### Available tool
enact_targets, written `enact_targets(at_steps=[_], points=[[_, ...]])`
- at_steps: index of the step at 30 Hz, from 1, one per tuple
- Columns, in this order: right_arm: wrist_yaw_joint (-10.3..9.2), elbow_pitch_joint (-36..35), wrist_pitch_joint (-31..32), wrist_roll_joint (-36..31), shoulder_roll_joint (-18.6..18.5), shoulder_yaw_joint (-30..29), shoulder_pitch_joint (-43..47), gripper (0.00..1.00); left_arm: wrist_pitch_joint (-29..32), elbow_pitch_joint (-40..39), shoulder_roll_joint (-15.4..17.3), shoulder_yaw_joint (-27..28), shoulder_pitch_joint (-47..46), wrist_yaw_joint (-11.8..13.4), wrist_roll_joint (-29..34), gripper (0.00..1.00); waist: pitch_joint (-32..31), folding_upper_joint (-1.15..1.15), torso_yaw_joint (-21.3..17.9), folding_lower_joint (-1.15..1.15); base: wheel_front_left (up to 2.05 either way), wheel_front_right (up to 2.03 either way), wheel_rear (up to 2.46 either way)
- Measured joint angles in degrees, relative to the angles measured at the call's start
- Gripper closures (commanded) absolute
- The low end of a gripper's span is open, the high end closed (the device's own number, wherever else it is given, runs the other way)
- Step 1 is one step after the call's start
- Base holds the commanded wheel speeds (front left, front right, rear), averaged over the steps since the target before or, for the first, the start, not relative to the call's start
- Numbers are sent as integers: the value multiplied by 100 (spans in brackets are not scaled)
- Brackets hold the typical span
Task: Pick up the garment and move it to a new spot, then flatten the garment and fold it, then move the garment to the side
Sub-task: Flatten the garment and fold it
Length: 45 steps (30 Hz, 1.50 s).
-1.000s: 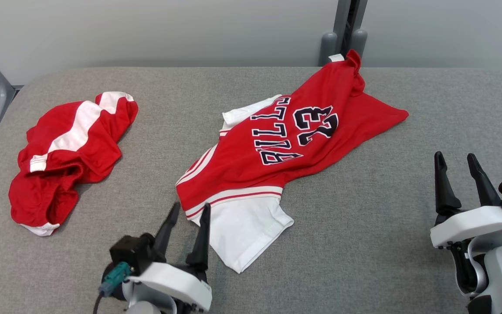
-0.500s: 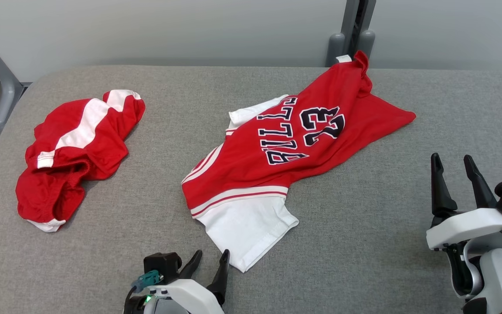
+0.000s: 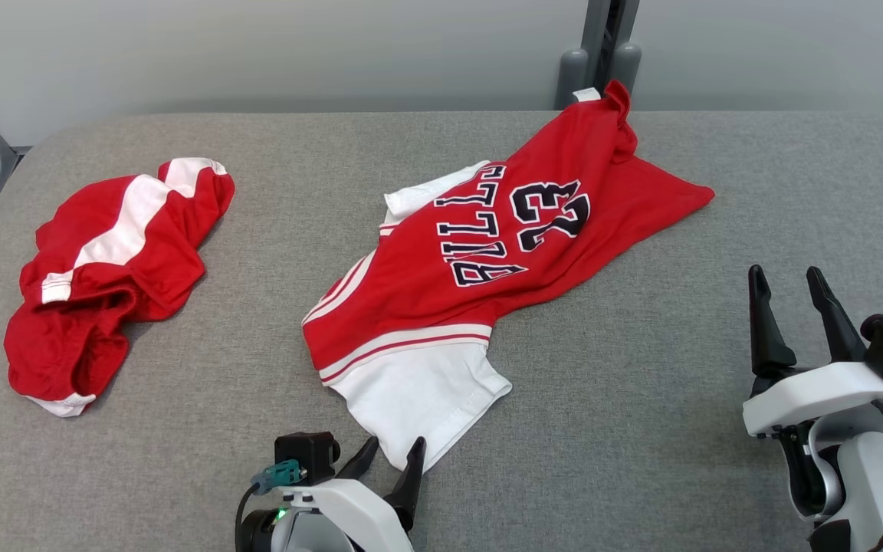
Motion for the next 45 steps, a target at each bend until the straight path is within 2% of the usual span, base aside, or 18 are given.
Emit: enact_targets(at_steps=[8, 9, 10, 14, 16, 21, 32, 37, 38, 39, 40, 41, 45], points=[[0, -44, 2, -25, -35, 14, -24, 0, 78, 208, 11, -248, -226, 126, -136, 1, 95, 0, -81, 0, 0, 0, 0], [0, -44, 2, -26, -41, 10, -24, 0, 75, 230, 11, -278, -251, 124, -160, 57, 93, 0, -75, 0, 0, 0, 0], [0, -44, 2, -26, -46, 0, -24, 0, 70, 247, 11, -308, -270, 113, -169, 100, 88, 0, -67, 0, 0, 0, 0], [0, -19, 2, -27, -42, -23, -19, 0, 15, 334, 18, -400, -291, 57, -138, 100, 46, 0, -1, 0, 0, 0, 0], [0, 7, 1, -27, -35, -30, -16, 0, -113, 356, 40, -422, -303, 110, -48, 100, 0, 0, 41, 0, 0, 0, 0], [0, 113, -2, -18, 9, -31, 16, 0, -207, 328, 257, -390, -392, 93, 25, 100, -172, 0, 149, 0, 0, 0, 0], [0, 372, -34, 74, 149, -232, 179, 0, -91, -441, 1245, -110, -171, 474, 77, 100, -689, 0, 434, 0, 0, 0, 0], [0, 404, -35, 60, 193, -276, 231, 0, 240, -906, 1425, -190, 185, 492, -44, 100, -848, 0, 552, 0, 0, 0, 0], [0, 408, -36, 43, 200, -278, 242, 0, 313, -968, 1441, -221, 263, 498, -65, 80, -870, 0, 564, 0, 0, 0, 0], [0, 409, -36, 30, 212, -277, 247, 0, 365, -1029, 1452, -252, 329, 531, -69, 31, -886, 0, 570, 0, 0, 0, 0], [0, 409, -36, 25, 216, -276, 252, 0, 383, -1087, 1458, -267, 370, 570, -68, 31, -894, 0, 573, 0, 0, 0, 0], [0, 410, -36, 21, 219, -274, 257, 0, 387, -1141, 1459, -269, 394, 622, -68, 0, -899, 0, 573, 0, 0, 0, 0], [0, 406, -37, -13, 226, -264, 257, 0, 325, -1328, 1440, -196, 438, 797, -77, 0, -888, 0, 561, 0, 0, 0, 0]])
